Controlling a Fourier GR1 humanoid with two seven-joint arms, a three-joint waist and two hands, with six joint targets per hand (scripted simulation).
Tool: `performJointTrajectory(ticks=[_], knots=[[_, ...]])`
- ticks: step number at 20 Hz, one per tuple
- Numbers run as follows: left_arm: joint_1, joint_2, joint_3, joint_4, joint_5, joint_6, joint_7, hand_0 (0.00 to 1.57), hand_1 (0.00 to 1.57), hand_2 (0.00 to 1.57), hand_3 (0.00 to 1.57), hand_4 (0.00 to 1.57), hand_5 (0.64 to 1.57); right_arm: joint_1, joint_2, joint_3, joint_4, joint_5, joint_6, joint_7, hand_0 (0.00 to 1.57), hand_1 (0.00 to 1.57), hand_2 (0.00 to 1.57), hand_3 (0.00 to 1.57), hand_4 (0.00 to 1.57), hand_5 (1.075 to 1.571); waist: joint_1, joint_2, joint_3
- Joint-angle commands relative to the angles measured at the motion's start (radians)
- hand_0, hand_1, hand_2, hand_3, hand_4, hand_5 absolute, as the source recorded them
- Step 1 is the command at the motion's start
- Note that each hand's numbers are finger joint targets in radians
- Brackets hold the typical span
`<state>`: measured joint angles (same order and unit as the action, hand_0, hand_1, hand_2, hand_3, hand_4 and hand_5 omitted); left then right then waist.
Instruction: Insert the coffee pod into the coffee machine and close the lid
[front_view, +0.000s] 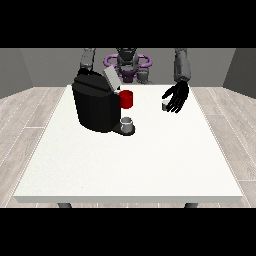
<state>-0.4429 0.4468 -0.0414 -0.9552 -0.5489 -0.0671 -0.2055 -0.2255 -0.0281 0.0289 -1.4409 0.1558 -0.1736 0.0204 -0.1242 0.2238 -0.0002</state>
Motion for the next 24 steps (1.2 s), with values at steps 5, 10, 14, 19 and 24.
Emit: performJointTrajectory(ticks=[5,10,14,19,24], knots=[[-0.055,-0.012,-0.075,0.091,-0.182,0.116,-0.039,0.92,0.92,1.02,0.84,0.41,1.571,-0.065,-0.003,-0.010,0.061,-0.015,0.021,-0.021,0.00,0.00,0.00,0.00,0.00,1.571,-0.014,0.037,0.0001],[-0.032,0.010,-0.116,0.151,-0.255,0.077,-0.040,0.91,0.91,1.04,0.89,0.33,1.571,-0.017,-0.032,-0.015,0.095,-0.023,0.063,-0.046,0.00,0.00,0.00,0.00,0.00,1.571,-0.020,-0.005,0.0001],[-0.082,-0.020,-0.121,0.210,-0.300,0.042,0.018,0.79,0.79,0.96,0.85,0.39,1.571,-0.017,0.027,0.015,0.121,-0.015,0.029,-0.049,0.00,0.00,0.00,0.00,0.00,1.571,-0.021,-0.033,0.0001],[-0.110,-0.025,-0.083,0.277,-0.316,0.015,-0.051,0.91,0.91,1.05,0.96,0.41,1.571,-0.010,0.011,-0.012,0.154,-0.033,0.047,-0.033,0.00,0.00,0.00,0.00,0.00,1.571,-0.008,-0.070,0.0000],[-0.140,-0.001,-0.038,0.267,-0.280,0.002,-0.141,1.28,1.28,1.31,1.24,0.50,1.571,-0.022,0.003,-0.043,0.200,-0.030,0.023,-0.061,0.00,0.00,0.00,0.00,0.00,1.571,0.010,-0.071,-0.0001]])
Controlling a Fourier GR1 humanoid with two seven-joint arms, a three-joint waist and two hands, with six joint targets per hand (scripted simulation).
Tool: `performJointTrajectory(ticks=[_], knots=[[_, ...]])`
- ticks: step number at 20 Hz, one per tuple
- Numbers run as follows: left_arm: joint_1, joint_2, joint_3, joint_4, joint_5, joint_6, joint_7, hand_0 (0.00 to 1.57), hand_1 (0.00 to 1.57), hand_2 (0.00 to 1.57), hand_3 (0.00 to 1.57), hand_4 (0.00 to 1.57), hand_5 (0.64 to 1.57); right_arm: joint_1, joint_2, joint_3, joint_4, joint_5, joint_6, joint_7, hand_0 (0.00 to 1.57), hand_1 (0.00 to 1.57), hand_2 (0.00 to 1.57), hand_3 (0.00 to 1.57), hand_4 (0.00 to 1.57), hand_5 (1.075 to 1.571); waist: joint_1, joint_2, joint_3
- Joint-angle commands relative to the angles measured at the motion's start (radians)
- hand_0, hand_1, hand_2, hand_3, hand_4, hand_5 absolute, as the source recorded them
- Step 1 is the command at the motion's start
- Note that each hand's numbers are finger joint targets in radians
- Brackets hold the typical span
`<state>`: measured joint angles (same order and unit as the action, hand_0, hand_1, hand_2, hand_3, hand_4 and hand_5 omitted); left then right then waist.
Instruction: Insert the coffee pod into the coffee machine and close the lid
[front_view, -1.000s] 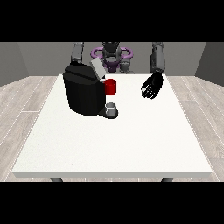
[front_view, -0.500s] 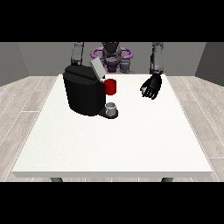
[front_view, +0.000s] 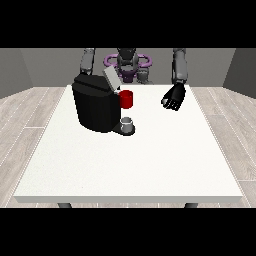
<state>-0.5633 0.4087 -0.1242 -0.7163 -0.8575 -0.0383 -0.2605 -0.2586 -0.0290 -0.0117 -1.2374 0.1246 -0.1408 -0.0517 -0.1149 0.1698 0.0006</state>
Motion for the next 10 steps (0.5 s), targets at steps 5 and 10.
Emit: performJointTrajectory(ticks=[5,10], knots=[[-0.061,-0.045,0.068,-0.013,0.095,-0.128,-0.034,1.45,1.45,1.43,1.36,0.52,1.571,0.043,-0.006,0.010,0.041,0.053,-0.044,0.070,0.00,0.00,0.00,0.00,0.00,1.571,0.006,-0.095,-0.0007],[-0.110,-0.096,0.012,-0.103,0.063,-0.255,0.050,1.38,1.38,1.38,1.33,0.49,1.571,0.015,-0.042,-0.057,0.161,0.030,-0.042,-0.017,0.00,0.00,0.00,0.00,0.00,1.571,0.059,-0.131,0.0001]])
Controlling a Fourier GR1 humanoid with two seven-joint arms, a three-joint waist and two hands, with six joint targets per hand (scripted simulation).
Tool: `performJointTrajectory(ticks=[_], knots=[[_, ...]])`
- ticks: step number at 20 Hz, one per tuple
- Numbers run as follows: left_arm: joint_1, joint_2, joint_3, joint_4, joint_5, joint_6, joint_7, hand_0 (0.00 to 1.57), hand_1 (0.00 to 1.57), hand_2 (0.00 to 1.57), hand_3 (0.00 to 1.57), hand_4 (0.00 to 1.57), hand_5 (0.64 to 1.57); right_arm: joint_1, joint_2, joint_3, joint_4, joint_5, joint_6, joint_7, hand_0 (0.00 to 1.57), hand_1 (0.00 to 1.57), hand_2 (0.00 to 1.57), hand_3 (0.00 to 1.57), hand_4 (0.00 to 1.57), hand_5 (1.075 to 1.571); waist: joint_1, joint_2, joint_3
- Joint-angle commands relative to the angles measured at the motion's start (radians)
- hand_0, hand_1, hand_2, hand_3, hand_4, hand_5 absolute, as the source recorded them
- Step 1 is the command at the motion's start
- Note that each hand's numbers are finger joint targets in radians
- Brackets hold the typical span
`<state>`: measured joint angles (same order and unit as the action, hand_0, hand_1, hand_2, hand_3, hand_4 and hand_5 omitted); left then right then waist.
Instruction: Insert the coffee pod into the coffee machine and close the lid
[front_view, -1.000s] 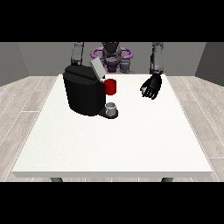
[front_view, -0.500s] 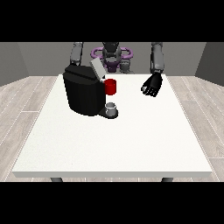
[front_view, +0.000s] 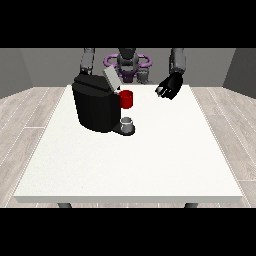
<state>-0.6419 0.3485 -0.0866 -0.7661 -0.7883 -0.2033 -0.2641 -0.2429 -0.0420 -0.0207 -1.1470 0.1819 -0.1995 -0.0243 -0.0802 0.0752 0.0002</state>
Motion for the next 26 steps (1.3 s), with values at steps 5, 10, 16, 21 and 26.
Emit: performJointTrajectory(ticks=[5,10,16,21,26], knots=[[-0.096,-0.040,0.005,-0.097,0.012,-0.166,0.091,1.42,1.42,1.40,1.33,0.53,1.571,-0.003,-0.023,-0.026,0.096,0.006,0.001,-0.045,0.00,0.00,0.00,0.00,0.00,1.571,0.018,-0.048,0.0001],[-0.223,-0.042,0.051,-0.074,0.025,-0.194,0.149,1.42,1.42,1.40,1.34,0.56,1.571,-0.032,-0.011,-0.004,0.080,0.011,0.016,-0.104,0.00,0.00,0.00,0.00,0.00,1.571,-0.039,0.003,0.0002],[-0.329,-0.024,0.133,-0.022,0.061,-0.186,0.165,0.98,0.98,1.20,1.37,0.51,1.571,-0.089,0.040,0.080,-0.026,0.007,-0.024,-0.001,0.00,0.00,0.00,0.00,0.00,1.571,-0.106,0.037,-0.0002],[-0.461,0.022,0.209,0.008,0.108,-0.267,0.252,1.20,1.20,1.24,1.26,0.49,1.571,-0.096,0.035,0.062,-0.046,0.011,0.022,-0.032,0.00,0.00,0.00,0.00,0.00,1.571,-0.163,0.043,0.0000],[-0.459,0.060,0.195,0.036,0.069,-0.239,0.232,1.16,1.16,1.25,1.27,0.48,1.571,-0.113,0.019,0.065,-0.142,-0.002,0.031,0.043,0.00,0.00,0.00,0.00,0.00,1.571,-0.208,0.057,-0.0003]])
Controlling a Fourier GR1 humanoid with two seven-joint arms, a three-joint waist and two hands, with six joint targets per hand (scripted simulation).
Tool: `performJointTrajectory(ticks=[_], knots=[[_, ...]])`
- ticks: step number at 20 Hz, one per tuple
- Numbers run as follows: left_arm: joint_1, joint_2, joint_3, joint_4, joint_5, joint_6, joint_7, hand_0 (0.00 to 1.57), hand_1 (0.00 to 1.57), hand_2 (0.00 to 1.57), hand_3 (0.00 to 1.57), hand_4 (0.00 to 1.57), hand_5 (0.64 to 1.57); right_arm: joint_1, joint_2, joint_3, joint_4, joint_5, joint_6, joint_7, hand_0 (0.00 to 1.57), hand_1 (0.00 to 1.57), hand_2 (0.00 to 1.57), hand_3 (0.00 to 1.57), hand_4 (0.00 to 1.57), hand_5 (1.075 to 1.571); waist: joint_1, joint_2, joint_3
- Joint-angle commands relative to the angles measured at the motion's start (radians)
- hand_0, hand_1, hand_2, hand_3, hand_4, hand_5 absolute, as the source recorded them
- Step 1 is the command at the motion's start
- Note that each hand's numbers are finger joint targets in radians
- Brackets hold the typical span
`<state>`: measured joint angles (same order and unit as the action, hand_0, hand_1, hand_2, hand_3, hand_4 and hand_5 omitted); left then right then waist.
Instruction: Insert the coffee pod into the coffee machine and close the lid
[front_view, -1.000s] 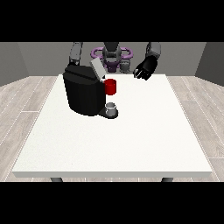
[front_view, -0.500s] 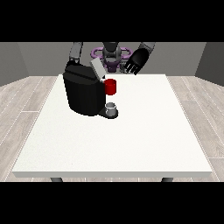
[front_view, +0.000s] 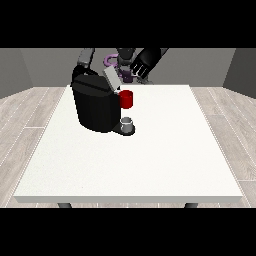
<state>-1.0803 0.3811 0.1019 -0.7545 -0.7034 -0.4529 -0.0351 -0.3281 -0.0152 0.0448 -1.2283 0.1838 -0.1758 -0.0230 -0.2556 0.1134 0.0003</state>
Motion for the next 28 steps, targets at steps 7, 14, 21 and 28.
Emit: performJointTrajectory(ticks=[7,14,21,28], knots=[[-0.074,0.033,0.019,0.031,-0.015,0.035,-0.029,1.27,1.27,1.30,1.26,0.47,1.571,-0.077,-0.054,-0.063,-0.057,-0.023,0.012,0.021,0.00,0.00,0.00,0.00,0.27,1.571,-0.039,0.110,-0.0001],[-0.121,0.089,0.017,0.060,-0.036,0.020,-0.062,1.19,1.19,1.26,1.22,0.46,1.571,-0.095,-0.054,-0.070,-0.064,-0.017,-0.002,0.035,0.00,0.00,0.00,0.00,0.00,1.571,-0.043,0.165,-0.0002],[-0.148,0.045,0.024,0.096,-0.022,-0.014,-0.020,1.25,1.25,1.29,1.22,0.43,1.571,-0.135,-0.073,-0.091,-0.048,-0.013,-0.010,0.077,0.00,0.00,0.00,0.00,0.00,1.571,-0.035,0.143,-0.0002],[-0.157,0.094,0.033,0.110,-0.033,0.013,-0.082,1.20,1.20,1.25,1.20,0.42,1.571,-0.121,-0.082,-0.090,-0.074,-0.035,0.027,0.064,0.00,0.00,0.00,0.00,0.03,1.571,-0.056,0.180,-0.0002]])
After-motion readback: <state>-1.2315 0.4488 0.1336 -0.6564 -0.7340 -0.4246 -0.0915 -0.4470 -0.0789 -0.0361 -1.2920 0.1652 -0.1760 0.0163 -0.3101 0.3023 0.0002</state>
